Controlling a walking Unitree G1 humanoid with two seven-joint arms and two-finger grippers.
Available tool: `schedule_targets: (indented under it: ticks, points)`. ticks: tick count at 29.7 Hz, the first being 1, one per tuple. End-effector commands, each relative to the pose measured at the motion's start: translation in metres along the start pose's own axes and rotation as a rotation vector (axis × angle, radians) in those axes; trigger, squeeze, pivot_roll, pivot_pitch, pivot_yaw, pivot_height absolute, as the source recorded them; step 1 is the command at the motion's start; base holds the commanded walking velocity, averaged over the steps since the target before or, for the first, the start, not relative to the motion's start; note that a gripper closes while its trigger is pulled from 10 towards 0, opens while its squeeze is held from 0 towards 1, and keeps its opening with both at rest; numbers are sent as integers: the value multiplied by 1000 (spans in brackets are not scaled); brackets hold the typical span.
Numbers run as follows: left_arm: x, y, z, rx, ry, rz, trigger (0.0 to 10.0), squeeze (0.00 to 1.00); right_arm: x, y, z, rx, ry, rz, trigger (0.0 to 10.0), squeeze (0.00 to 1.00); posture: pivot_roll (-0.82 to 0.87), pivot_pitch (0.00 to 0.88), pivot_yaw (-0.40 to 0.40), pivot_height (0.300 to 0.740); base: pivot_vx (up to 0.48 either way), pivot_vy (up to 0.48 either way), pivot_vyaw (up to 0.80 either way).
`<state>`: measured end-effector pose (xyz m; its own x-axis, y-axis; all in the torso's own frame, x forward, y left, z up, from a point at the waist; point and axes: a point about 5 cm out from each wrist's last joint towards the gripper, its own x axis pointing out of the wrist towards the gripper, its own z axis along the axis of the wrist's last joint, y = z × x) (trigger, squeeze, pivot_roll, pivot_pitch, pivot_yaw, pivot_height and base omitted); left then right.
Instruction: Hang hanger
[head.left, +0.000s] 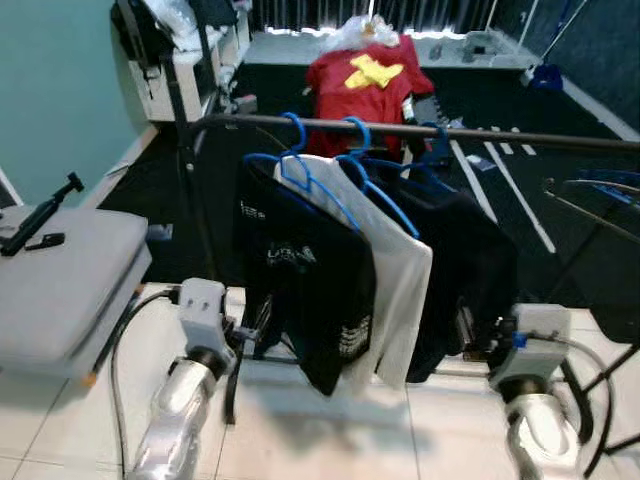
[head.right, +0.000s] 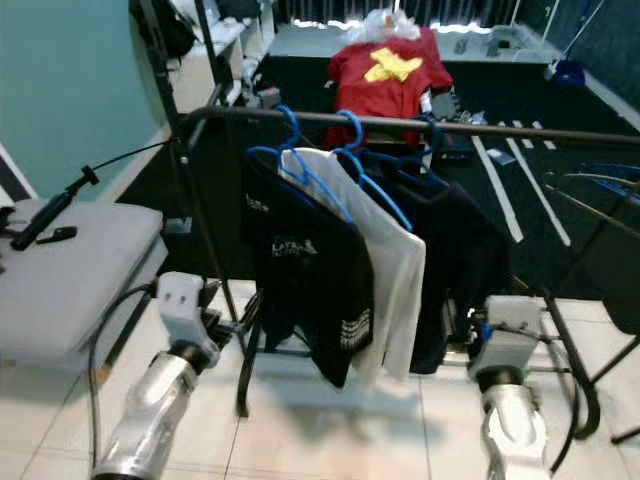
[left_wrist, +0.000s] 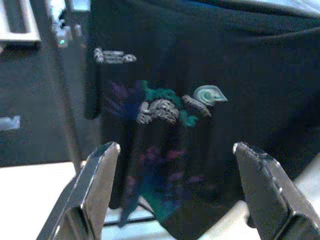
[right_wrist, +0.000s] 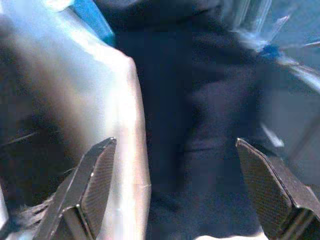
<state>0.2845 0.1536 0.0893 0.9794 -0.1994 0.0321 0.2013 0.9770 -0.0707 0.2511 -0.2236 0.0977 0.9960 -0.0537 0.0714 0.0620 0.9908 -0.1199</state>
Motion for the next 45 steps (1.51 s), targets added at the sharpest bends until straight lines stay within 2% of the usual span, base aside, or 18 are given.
schedule_targets:
  ticks: [1,3,6,13,19,23,26,29,31,33,37,41,45]
  points:
    - [-2,-3,4,1,7,3,10000,0,-2,-2,5,-23,10,14,10000,0,-38,118,6,740,311,0,0]
    - [-2,-3,7,-6,9,15,10000,0,-2,0,11,-36,2,46,10000,0,-40,127,7,740,309,0,0]
    - [-1,2,13,-12,-6,53,10000,0,2,7,27,0,-56,129,10000,0,-40,140,10,740,310,0,0]
    - [6,10,22,-13,-39,101,10000,0,13,19,66,57,-180,266,10000,0,-44,147,5,740,287,0,765]
    - [13,11,30,-23,-34,123,10000,0,22,30,90,42,-217,376,10000,0,-49,155,4,740,44,0,448]
    - [14,6,32,-5,-33,77,10000,0,29,29,92,5,-215,372,10000,0,-47,157,4,740,0,0,0]
    - [14,0,34,1,-31,24,10000,0,39,25,88,-74,-157,357,10000,0,-43,163,4,740,0,0,0]
    - [14,0,34,1,-31,24,10000,0,39,25,88,-74,-157,357,10000,0,-43,163,4,740,0,0,0]
    - [14,-3,34,7,-27,1,10000,0,48,22,78,-202,-69,322,10000,0,-43,164,5,740,0,0,0]
    - [14,-4,34,13,-24,-9,10000,0,51,22,78,-223,-47,319,10000,0,-42,166,6,740,0,-216,0]
    - [15,-5,34,18,-26,-9,10000,0,53,25,78,-224,-30,335,10000,0,-42,167,7,740,0,-409,0]
    - [15,-5,35,6,-27,10,10000,0,55,44,77,-111,32,519,10000,0,-43,167,4,740,0,0,0]
    - [15,-5,35,6,-24,6,10000,0,61,44,86,-44,2,525,10000,0,-45,166,2,740,0,0,0]
